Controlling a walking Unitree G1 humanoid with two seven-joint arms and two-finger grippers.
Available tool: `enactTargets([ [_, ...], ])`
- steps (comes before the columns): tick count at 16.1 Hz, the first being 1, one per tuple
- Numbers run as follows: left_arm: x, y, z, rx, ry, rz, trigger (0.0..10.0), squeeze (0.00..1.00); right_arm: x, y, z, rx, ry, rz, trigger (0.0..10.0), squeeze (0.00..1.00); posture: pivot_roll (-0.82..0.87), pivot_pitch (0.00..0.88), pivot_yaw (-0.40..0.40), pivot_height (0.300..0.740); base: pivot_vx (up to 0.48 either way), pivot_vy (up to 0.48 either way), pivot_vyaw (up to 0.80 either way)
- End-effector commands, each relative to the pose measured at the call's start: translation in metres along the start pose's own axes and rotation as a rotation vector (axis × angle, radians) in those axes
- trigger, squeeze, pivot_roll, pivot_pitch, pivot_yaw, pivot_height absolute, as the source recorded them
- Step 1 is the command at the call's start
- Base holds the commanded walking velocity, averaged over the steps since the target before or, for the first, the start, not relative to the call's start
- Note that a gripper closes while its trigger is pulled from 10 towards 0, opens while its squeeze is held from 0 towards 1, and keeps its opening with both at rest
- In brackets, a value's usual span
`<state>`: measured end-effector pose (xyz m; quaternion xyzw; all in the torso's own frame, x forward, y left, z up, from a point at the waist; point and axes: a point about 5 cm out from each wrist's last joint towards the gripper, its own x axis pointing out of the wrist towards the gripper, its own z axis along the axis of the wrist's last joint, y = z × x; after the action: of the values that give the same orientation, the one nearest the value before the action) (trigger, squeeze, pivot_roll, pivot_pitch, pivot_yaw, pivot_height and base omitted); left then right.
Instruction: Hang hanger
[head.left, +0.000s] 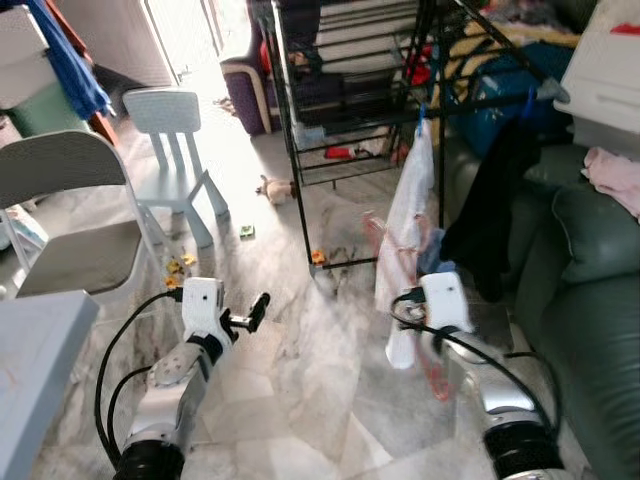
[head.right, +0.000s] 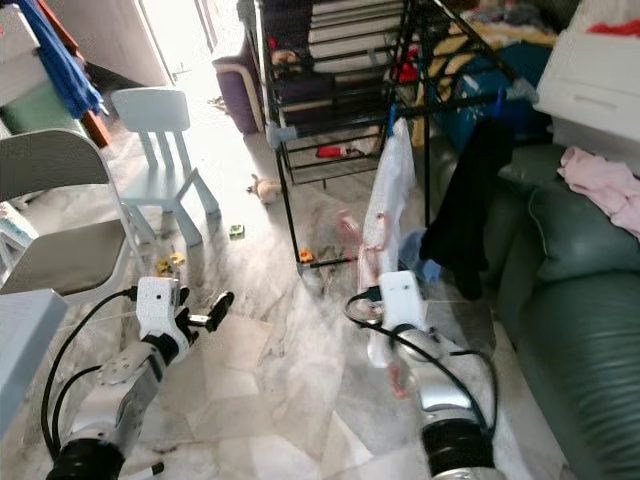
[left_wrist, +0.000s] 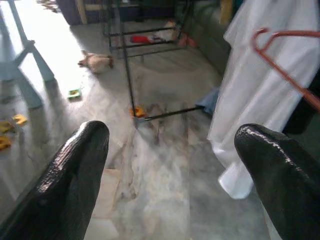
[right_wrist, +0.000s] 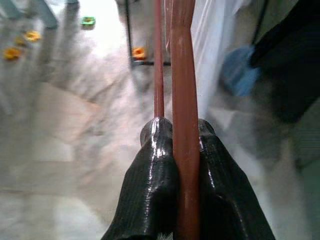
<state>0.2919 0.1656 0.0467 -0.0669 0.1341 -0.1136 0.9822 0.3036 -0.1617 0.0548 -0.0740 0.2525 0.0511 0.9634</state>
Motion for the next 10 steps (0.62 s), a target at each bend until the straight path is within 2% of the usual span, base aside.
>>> enactTargets([
  [1, -0.002, 0.009, 0.000, -0.001, -0.005, 0.041, 10.0, 0.00, -0.001, 0.009, 0.006, -0.024, -0.035, 0.021, 10.0, 0.00, -0.15, 0.000, 0.110, 0.740, 0.277, 0.394, 0.00],
  [5, -0.005, 0.012, -0.002, -0.018, -0.017, 0.087, 10.0, 0.00, -0.001, 0.004, 0.002, -0.041, -0.008, 0.001, 10.0, 0.00, -0.13, 0.000, 0.044, 0.740, 0.279, 0.390, 0.00],
  [7, -0.007, 0.012, -0.005, -0.026, -0.019, 0.103, 10.0, 0.00, 0.002, -0.002, -0.001, -0.006, 0.032, -0.053, 10.0, 0.00, -0.13, 0.000, 0.036, 0.740, 0.296, 0.377, 0.00],
  [10, -0.006, 0.008, -0.010, 0.006, 0.002, 0.114, 10.0, 0.00, 0.005, -0.017, -0.006, 0.035, 0.062, -0.159, 10.0, 0.00, -0.13, 0.000, 0.043, 0.740, 0.380, 0.289, 0.00],
])
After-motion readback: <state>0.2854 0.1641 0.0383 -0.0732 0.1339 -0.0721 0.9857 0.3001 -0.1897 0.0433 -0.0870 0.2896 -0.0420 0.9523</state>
